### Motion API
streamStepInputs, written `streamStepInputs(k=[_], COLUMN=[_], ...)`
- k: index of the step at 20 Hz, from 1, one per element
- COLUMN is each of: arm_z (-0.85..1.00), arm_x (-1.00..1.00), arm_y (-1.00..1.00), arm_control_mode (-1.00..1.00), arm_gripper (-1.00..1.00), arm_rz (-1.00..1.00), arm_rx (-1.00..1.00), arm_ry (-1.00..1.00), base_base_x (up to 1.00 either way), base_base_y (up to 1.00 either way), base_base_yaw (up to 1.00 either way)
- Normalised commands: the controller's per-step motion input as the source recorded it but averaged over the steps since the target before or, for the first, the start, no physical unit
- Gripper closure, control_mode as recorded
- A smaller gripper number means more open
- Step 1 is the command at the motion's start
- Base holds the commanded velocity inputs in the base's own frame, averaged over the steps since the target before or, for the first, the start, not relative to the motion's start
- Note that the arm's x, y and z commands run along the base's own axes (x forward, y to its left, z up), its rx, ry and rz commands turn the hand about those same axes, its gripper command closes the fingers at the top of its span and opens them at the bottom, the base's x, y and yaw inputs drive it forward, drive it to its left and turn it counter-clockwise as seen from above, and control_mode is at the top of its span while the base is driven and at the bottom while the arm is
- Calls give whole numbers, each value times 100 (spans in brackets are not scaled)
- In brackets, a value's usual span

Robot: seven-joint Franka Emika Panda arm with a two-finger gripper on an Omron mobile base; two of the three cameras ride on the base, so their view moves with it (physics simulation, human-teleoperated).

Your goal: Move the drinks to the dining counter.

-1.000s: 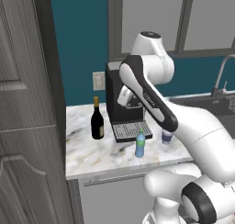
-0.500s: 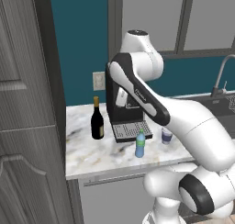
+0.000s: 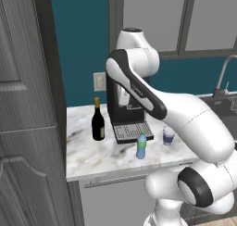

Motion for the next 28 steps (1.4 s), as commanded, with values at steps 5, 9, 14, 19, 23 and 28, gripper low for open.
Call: streamStepInputs(k=[5,9,14,19,23,28], arm_z=[-7,-15,-5,0,-1,-8], arm_x=[12,24,28,22,27,21], arm_y=[0,11,12,9,1,9], arm_control_mode=[-100,-100,-100,-100,-100,-100], arm_gripper=[-100,-100,-100,-100,-100,-100], arm_rz=[16,11,0,-2,0,0], arm_rx=[0,-2,-4,-1,0,-1], arm_ry=[2,5,1,0,1,0], base_base_x=[0,0,0,0,0,0], base_base_y=[0,0,0,0,0,0], base_base_yaw=[0,0,0,0,0,0])
